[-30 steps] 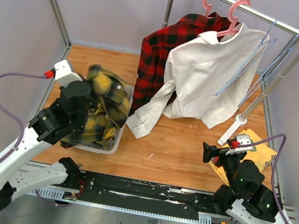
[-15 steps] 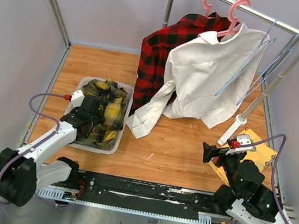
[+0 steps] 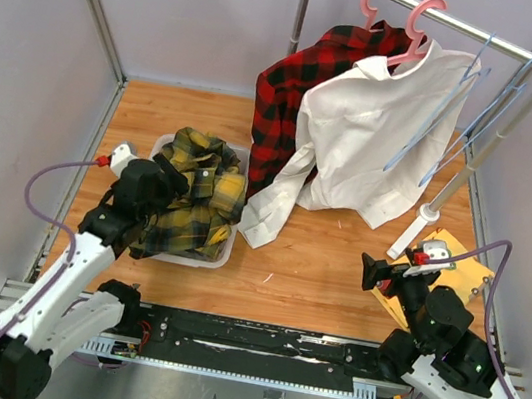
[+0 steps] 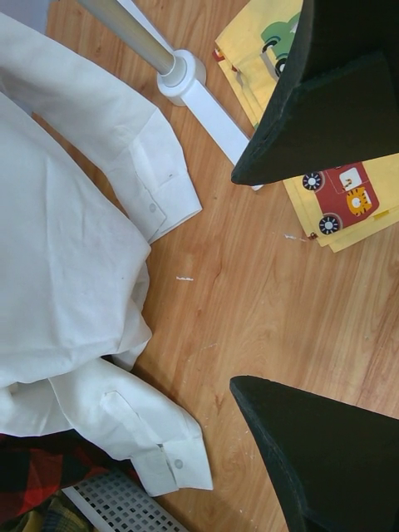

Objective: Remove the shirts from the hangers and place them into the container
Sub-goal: Place the shirt in the bin.

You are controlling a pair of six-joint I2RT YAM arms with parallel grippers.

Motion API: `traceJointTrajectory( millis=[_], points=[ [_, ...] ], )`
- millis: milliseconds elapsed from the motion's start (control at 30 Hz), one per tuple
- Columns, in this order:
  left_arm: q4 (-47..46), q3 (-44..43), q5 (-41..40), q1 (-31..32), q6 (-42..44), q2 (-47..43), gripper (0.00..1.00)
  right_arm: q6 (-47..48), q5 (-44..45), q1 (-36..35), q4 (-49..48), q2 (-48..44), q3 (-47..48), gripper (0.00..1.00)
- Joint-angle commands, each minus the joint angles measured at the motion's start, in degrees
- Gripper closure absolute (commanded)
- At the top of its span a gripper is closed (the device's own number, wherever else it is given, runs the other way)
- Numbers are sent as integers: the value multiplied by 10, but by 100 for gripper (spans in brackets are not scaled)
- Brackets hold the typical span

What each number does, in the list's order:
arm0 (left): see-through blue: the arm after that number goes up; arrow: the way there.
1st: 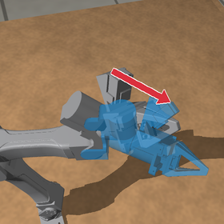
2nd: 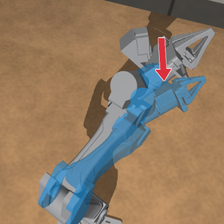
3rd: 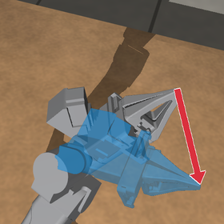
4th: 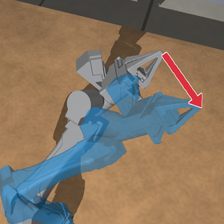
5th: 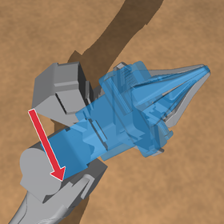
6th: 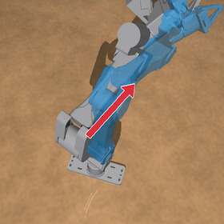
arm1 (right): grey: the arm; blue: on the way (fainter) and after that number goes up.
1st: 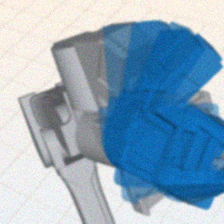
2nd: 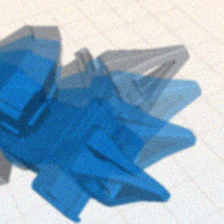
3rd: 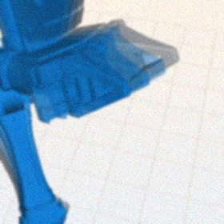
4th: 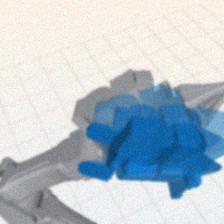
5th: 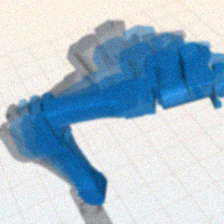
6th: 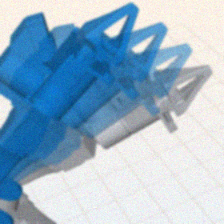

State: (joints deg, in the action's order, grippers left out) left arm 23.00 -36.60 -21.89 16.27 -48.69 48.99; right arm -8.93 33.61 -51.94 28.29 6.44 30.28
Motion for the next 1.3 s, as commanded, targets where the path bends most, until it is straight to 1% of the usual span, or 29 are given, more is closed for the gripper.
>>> traceJointTrajectory(
  millis=[0,67,167,333,400,433,500,633,767,867,967,1033,1100,1200,1267],
  points=[
    [42,-46,-33,1,41,-73,4,13,4,6,-12,7,21,2],
    [66,-76,-38,1,59,-87,1,15,5,6,-20,14,20,2],
    [75,-117,-23,1,86,-99,0,16,3,6,-33,26,17,2],
    [54,-157,82,1,96,-108,0,48,0,6,-87,61,-14,2],
    [41,-160,139,1,91,-115,1,60,-1,6,-85,87,-7,2],
    [39,-160,153,1,89,-120,0,59,1,6,-81,102,2,2],
    [61,-160,155,1,64,-128,0,58,1,6,-71,130,22,2],
    [129,-137,107,1,-16,-157,0,51,-5,6,-73,157,39,2],
    [195,-117,57,1,-56,-188,0,48,-22,6,-86,159,42,2],
    [218,-110,47,1,-86,-193,0,47,-21,6,-88,156,40,2],
    [221,-79,49,1,-118,-190,0,45,-20,6,-89,153,40,2],
    [209,-49,58,1,-142,-182,0,41,-22,6,-88,151,38,2],
    [170,-19,91,1,-137,-169,0,39,-25,6,-88,147,36,2],
    [120,32,105,1,-147,-146,0,38,-26,6,-88,141,34,2],
    [68,68,130,1,-141,-131,0,36,-26,6,-86,137,35,2]
  ],
)
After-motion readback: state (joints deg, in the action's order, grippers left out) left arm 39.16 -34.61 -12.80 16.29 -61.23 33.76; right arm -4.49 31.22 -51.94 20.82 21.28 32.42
